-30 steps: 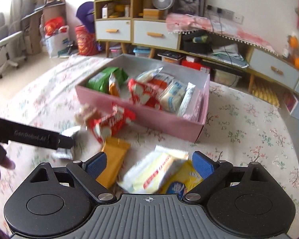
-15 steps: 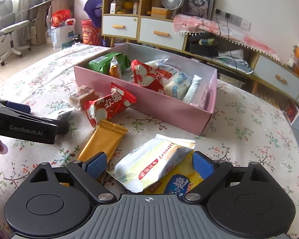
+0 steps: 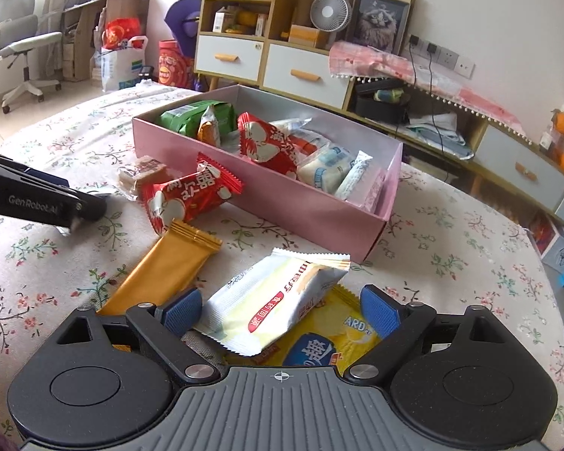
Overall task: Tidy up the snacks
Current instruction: 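Grasp the silver candy packet with the left tool while the right tool grasps the white wafer packet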
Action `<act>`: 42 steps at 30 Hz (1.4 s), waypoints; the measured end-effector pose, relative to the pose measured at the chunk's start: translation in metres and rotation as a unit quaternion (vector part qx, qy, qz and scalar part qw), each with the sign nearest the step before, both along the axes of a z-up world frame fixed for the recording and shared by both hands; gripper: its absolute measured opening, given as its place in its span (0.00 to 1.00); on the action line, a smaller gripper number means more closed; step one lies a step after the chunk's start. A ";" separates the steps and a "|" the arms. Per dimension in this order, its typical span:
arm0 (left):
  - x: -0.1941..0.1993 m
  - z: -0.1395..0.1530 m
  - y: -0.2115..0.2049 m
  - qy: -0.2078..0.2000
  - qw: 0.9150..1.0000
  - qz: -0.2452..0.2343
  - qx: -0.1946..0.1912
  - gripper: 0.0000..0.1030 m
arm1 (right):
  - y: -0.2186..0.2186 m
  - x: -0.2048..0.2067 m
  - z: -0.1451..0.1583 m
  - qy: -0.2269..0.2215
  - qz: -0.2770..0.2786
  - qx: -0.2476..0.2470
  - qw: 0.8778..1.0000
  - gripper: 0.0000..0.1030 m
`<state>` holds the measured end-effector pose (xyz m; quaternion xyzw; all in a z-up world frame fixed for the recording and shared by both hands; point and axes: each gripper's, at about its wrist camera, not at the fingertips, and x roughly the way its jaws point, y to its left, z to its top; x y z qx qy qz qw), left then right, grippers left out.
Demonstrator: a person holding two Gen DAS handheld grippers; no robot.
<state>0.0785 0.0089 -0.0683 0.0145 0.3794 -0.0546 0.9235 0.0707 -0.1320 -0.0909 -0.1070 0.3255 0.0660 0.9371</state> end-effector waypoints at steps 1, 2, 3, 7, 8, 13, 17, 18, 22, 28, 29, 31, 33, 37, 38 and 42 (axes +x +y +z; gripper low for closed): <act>0.001 0.000 0.002 0.002 1.000 0.002 -0.002 0.33 | 0.000 -0.001 0.001 -0.003 0.001 -0.003 1.000 0.89; 0.002 0.001 0.003 0.004 1.000 0.003 -0.004 0.30 | 0.000 -0.001 0.001 -0.006 0.003 -0.005 1.000 0.87; 0.003 0.001 0.004 0.006 1.000 0.003 -0.006 0.28 | 0.001 -0.001 0.002 -0.006 0.006 -0.006 1.000 0.86; 0.007 0.003 0.009 0.016 1.000 0.004 -0.017 0.26 | 0.002 0.000 0.003 0.001 0.013 -0.003 1.000 0.73; 0.007 0.003 0.010 0.018 1.000 0.005 -0.020 0.25 | 0.003 0.001 0.004 0.003 0.012 -0.001 1.000 0.68; 0.010 0.003 0.012 0.023 0.999 0.000 -0.025 0.24 | 0.005 0.008 0.006 0.014 0.007 0.012 1.000 0.55; 0.012 0.004 0.015 0.029 0.999 -0.003 -0.033 0.23 | 0.002 0.011 0.008 0.018 0.002 0.023 1.000 0.45; 0.013 0.004 0.016 0.030 0.999 -0.003 -0.035 0.23 | 0.001 0.012 0.009 0.019 -0.001 0.027 0.999 0.44; 0.016 0.005 0.019 0.038 0.998 0.000 -0.046 0.23 | -0.009 0.018 0.015 0.031 -0.021 0.060 0.998 0.17; 0.019 0.006 0.022 0.046 0.998 -0.002 -0.052 0.23 | -0.023 0.024 0.019 0.061 -0.040 0.117 0.990 0.03; 0.019 0.006 0.023 0.048 0.997 -0.002 -0.054 0.23 | -0.025 0.025 0.020 0.067 -0.041 0.129 0.989 0.03; 0.021 0.007 0.024 0.052 0.997 -0.003 -0.058 0.23 | -0.030 0.027 0.022 0.077 -0.049 0.157 0.983 0.00; 0.021 0.008 0.024 0.055 0.997 -0.007 -0.061 0.22 | -0.036 0.029 0.024 0.082 -0.057 0.181 0.978 0.00; 0.023 0.010 0.025 0.064 0.995 -0.019 -0.072 0.22 | -0.045 0.030 0.030 0.086 -0.072 0.221 0.969 0.00; 0.023 0.011 0.025 0.065 0.995 -0.022 -0.075 0.22 | -0.047 0.030 0.031 0.088 -0.074 0.231 0.966 0.00; 0.024 0.013 0.026 0.070 0.994 -0.022 -0.083 0.22 | -0.044 0.031 0.032 0.097 -0.067 0.230 0.966 0.03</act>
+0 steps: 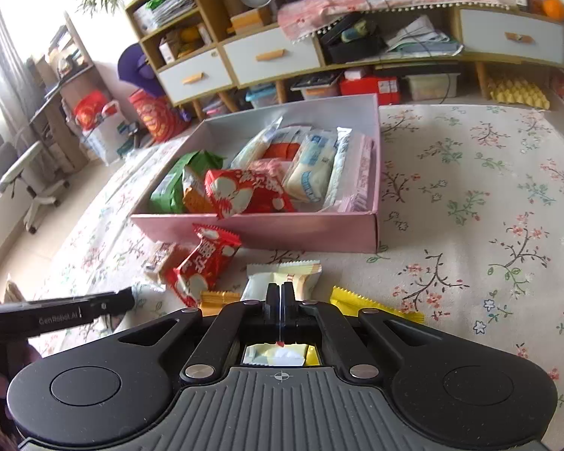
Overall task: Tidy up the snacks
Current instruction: 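Grasp the silver candy packet with the left tool while the right tool grasps the white wafer packet, then place the silver candy in the pink box with the left tool while the right tool places the wafer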
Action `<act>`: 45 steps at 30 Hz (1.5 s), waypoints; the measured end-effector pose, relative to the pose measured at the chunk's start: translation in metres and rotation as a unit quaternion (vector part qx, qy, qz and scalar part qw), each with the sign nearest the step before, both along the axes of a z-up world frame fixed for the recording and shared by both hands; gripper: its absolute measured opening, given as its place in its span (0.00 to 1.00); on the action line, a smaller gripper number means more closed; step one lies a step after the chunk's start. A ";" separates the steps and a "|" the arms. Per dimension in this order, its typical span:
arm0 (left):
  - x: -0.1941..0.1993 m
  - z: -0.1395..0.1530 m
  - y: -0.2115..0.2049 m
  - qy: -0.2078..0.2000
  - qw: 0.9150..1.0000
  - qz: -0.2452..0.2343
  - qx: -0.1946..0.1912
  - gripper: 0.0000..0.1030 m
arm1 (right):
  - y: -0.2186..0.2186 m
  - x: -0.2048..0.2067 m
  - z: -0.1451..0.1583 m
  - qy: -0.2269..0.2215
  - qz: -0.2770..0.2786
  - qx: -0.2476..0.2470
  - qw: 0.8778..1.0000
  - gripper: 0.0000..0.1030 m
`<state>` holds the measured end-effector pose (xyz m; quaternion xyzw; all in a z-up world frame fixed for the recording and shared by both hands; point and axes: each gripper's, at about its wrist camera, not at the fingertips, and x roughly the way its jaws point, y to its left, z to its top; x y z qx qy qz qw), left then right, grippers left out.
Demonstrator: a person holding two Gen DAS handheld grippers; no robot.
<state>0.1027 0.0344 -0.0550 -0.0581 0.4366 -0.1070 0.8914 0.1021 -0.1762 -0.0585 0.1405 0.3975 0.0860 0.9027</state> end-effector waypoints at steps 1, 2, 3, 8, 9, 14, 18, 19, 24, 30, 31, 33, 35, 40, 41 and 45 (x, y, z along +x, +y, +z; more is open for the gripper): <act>0.000 0.000 0.000 0.001 1.000 0.000 -0.002 0.22 | 0.003 0.000 -0.001 0.000 0.002 -0.006 1.000 0.10; 0.001 0.000 0.000 0.002 1.000 0.001 -0.003 0.22 | 0.006 0.001 -0.002 0.003 0.006 -0.011 1.000 0.10; 0.001 0.000 0.000 0.003 1.000 0.001 -0.004 0.22 | 0.009 0.001 -0.002 0.007 0.007 -0.015 1.000 0.11; 0.003 -0.004 -0.004 0.016 1.000 -0.003 -0.003 0.22 | 0.024 0.008 -0.003 0.004 0.007 -0.037 0.999 0.64; 0.003 -0.005 -0.006 0.017 1.000 -0.004 0.000 0.22 | 0.027 0.011 -0.004 0.006 0.008 -0.043 0.999 0.64; 0.003 -0.004 -0.009 0.016 1.000 -0.011 0.004 0.22 | 0.041 0.026 -0.014 0.023 0.014 -0.069 0.997 0.64; 0.003 -0.004 -0.008 0.017 1.000 -0.015 0.005 0.22 | 0.049 0.033 -0.022 0.032 0.011 -0.091 0.995 0.64; 0.003 -0.005 -0.007 0.017 1.000 -0.016 0.005 0.22 | 0.049 0.035 -0.023 0.034 0.008 -0.091 0.995 0.64; 0.004 -0.004 -0.003 0.021 1.000 -0.015 0.002 0.22 | 0.050 0.041 -0.023 0.036 -0.009 -0.100 0.994 0.47; 0.004 0.000 0.001 0.022 1.000 -0.012 -0.009 0.22 | 0.041 0.043 -0.017 0.046 -0.022 -0.067 0.996 0.45; 0.005 0.002 0.002 0.022 1.000 -0.012 -0.012 0.22 | 0.038 0.042 -0.014 0.047 -0.027 -0.057 0.997 0.45; 0.005 0.006 0.003 0.019 1.000 -0.010 -0.019 0.22 | 0.032 0.040 -0.009 0.046 -0.036 -0.040 0.997 0.45; 0.006 0.011 0.004 0.013 0.999 -0.011 -0.027 0.22 | 0.028 0.037 -0.002 0.040 -0.042 -0.032 0.998 0.45; 0.008 0.020 -0.001 -0.003 0.999 -0.015 -0.039 0.22 | 0.018 0.034 0.012 0.028 -0.059 -0.002 0.998 0.45; 0.009 0.022 -0.002 -0.006 0.999 -0.015 -0.041 0.22 | 0.015 0.034 0.015 0.024 -0.064 0.004 0.998 0.45; 0.016 0.032 -0.009 -0.019 0.998 -0.017 -0.058 0.22 | 0.007 0.035 0.027 0.009 -0.087 0.029 0.996 0.45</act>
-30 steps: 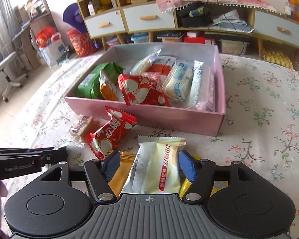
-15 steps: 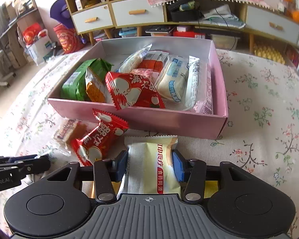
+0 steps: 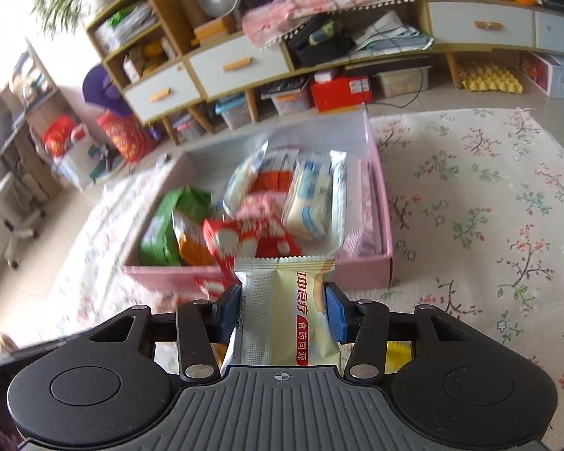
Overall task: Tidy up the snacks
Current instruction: 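Place the silver candy in the pink box with the left tool while the right tool places the wafer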
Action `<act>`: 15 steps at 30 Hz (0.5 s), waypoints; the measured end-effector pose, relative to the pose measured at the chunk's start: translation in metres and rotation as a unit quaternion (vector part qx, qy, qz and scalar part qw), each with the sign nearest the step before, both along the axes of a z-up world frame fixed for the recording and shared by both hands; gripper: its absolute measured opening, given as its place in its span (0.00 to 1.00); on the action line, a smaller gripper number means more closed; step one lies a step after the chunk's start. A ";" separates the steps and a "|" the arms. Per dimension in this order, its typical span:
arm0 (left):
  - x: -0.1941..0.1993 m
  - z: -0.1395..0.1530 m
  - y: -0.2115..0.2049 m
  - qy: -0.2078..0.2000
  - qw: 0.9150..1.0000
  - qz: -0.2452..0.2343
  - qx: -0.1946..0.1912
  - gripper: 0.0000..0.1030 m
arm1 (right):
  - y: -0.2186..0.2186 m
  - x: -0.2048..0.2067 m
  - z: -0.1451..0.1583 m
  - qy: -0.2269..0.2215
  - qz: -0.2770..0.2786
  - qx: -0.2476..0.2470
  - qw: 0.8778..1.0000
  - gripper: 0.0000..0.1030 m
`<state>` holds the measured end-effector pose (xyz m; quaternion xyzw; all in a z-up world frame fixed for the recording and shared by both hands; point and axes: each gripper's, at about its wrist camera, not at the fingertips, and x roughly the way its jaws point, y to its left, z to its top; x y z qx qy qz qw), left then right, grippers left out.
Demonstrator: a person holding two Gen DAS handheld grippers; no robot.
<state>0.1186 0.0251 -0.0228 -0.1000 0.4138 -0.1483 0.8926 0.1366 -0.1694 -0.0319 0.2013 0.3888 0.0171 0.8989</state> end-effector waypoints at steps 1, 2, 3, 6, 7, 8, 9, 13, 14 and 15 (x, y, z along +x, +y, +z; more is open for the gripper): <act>0.002 0.003 -0.002 -0.004 1.000 -0.002 -0.004 0.22 | -0.002 0.001 0.003 -0.005 -0.006 0.005 1.000 0.45; 0.004 0.006 -0.004 -0.009 1.000 -0.004 -0.007 0.22 | -0.004 0.002 0.005 -0.010 -0.013 0.011 1.000 0.45; 0.007 0.008 -0.007 -0.013 1.000 -0.006 -0.010 0.22 | -0.007 0.004 0.007 -0.013 -0.019 0.017 1.000 0.45; 0.016 0.013 -0.013 -0.020 0.999 -0.015 -0.024 0.22 | -0.014 0.010 0.009 -0.023 -0.041 0.041 0.998 0.45; 0.020 0.013 -0.015 -0.022 0.999 -0.017 -0.029 0.22 | -0.016 0.011 0.009 -0.026 -0.047 0.048 0.997 0.45; 0.024 0.013 -0.018 -0.025 0.999 -0.018 -0.033 0.22 | -0.018 0.014 0.009 -0.029 -0.053 0.055 0.997 0.45; 0.027 0.012 -0.020 -0.029 0.999 -0.019 -0.033 0.22 | -0.020 0.017 0.008 -0.031 -0.059 0.060 0.996 0.46; 0.042 0.005 -0.031 -0.069 0.997 -0.014 -0.019 0.22 | -0.024 0.029 0.005 -0.037 -0.077 0.064 0.994 0.46; 0.045 0.004 -0.035 -0.071 0.997 -0.012 -0.013 0.22 | -0.025 0.032 0.003 -0.036 -0.083 0.067 0.994 0.46; 0.048 0.002 -0.038 -0.072 0.997 -0.012 -0.012 0.22 | -0.025 0.034 0.001 -0.036 -0.089 0.071 0.993 0.46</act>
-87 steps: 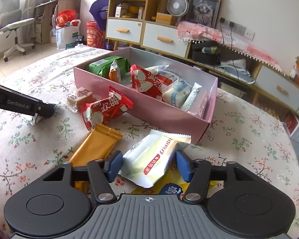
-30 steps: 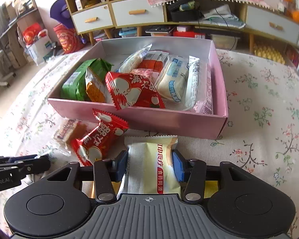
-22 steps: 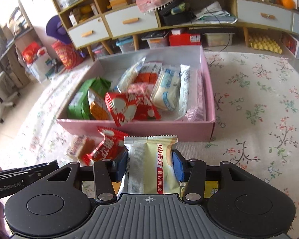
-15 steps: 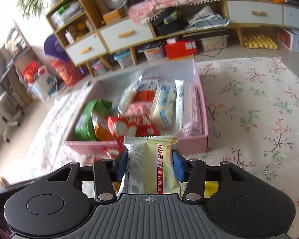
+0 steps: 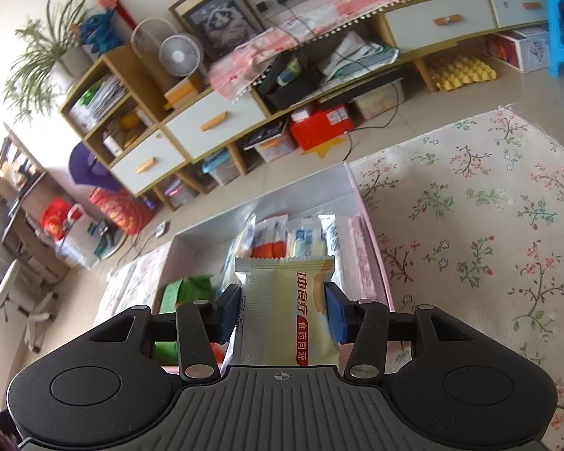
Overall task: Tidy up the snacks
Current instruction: 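Place the silver candy in the pink box with the left tool while the right tool places the wafer, then withdraw both tools from the box toward the gold bar and yellow pack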
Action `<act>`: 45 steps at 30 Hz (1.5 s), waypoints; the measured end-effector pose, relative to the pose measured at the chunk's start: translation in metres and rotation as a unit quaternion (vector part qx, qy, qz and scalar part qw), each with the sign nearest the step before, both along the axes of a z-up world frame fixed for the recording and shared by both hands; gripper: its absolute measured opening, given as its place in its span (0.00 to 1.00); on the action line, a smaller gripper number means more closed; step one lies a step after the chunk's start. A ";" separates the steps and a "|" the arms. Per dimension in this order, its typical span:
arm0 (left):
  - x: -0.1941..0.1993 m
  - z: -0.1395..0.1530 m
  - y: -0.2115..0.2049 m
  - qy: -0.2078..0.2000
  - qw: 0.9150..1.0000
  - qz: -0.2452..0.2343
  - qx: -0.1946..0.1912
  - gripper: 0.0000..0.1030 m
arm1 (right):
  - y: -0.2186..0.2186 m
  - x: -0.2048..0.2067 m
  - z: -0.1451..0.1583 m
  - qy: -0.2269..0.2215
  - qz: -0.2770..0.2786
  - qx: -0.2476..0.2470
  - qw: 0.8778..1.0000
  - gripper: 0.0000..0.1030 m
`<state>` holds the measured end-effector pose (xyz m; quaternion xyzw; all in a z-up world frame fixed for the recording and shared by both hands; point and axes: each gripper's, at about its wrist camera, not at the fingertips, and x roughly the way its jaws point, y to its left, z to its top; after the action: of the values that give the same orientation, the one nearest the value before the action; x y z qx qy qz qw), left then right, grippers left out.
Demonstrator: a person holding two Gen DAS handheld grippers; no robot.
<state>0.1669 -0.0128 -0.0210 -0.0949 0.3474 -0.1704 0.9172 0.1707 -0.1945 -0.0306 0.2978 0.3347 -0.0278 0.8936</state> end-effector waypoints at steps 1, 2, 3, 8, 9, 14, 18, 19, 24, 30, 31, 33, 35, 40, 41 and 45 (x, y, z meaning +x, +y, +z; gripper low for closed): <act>0.003 -0.002 -0.003 -0.002 1.000 -0.002 -0.001 0.22 | -0.001 0.002 -0.002 0.000 -0.006 0.006 1.000 0.46; 0.005 -0.003 -0.007 -0.003 1.000 -0.003 -0.003 0.22 | -0.001 0.004 -0.004 0.000 -0.011 0.011 1.000 0.46; 0.007 -0.005 -0.010 -0.003 1.000 -0.004 -0.002 0.22 | -0.001 0.006 -0.006 0.000 -0.016 0.014 1.000 0.46; 0.010 -0.007 -0.025 -0.013 1.000 0.000 0.018 0.22 | -0.003 0.012 -0.015 0.005 -0.038 0.030 0.999 0.46; 0.010 -0.007 -0.025 -0.015 1.000 0.001 0.025 0.22 | -0.003 0.013 -0.016 0.006 -0.041 0.033 0.999 0.46; 0.013 -0.011 -0.024 -0.014 0.999 0.010 0.040 0.23 | -0.002 0.015 -0.019 0.009 -0.050 0.030 0.998 0.46; 0.013 -0.012 -0.020 -0.008 0.999 0.015 0.035 0.23 | -0.002 0.014 -0.019 0.008 -0.050 0.024 0.998 0.46; 0.012 -0.012 -0.020 -0.009 0.999 0.013 0.036 0.23 | -0.002 0.014 -0.019 0.007 -0.049 0.022 0.999 0.46; 0.010 -0.010 -0.024 -0.015 0.999 0.008 0.042 0.24 | -0.001 0.012 -0.018 0.006 -0.048 0.015 0.999 0.48; 0.007 -0.005 -0.024 -0.028 0.998 0.023 0.044 0.59 | -0.005 0.009 -0.013 -0.001 -0.051 0.025 0.998 0.69; 0.006 -0.004 -0.024 -0.030 0.998 0.023 0.045 0.60 | -0.005 0.009 -0.012 -0.002 -0.048 0.023 0.999 0.69; 0.005 -0.002 -0.024 -0.029 0.998 0.021 0.046 0.65 | -0.005 0.008 -0.009 -0.002 -0.043 0.016 0.999 0.72; 0.003 0.000 -0.022 -0.030 0.998 0.019 0.048 0.71 | -0.003 0.006 -0.004 -0.002 -0.036 0.007 0.999 0.75; -0.008 0.007 -0.019 -0.035 0.997 0.004 0.063 0.85 | 0.002 -0.002 0.009 -0.005 -0.014 -0.024 1.000 0.81; -0.011 0.008 -0.017 -0.034 0.997 0.003 0.066 0.87 | 0.003 -0.004 0.012 -0.003 -0.009 -0.028 1.000 0.83; -0.018 0.012 -0.010 -0.025 0.997 0.000 0.077 0.96 | 0.008 -0.014 0.021 -0.002 0.010 -0.048 0.999 0.86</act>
<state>0.1490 -0.0227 -0.0091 -0.0201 0.3368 -0.1455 0.9300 0.1563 -0.1870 -0.0093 0.2510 0.3345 -0.0344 0.9077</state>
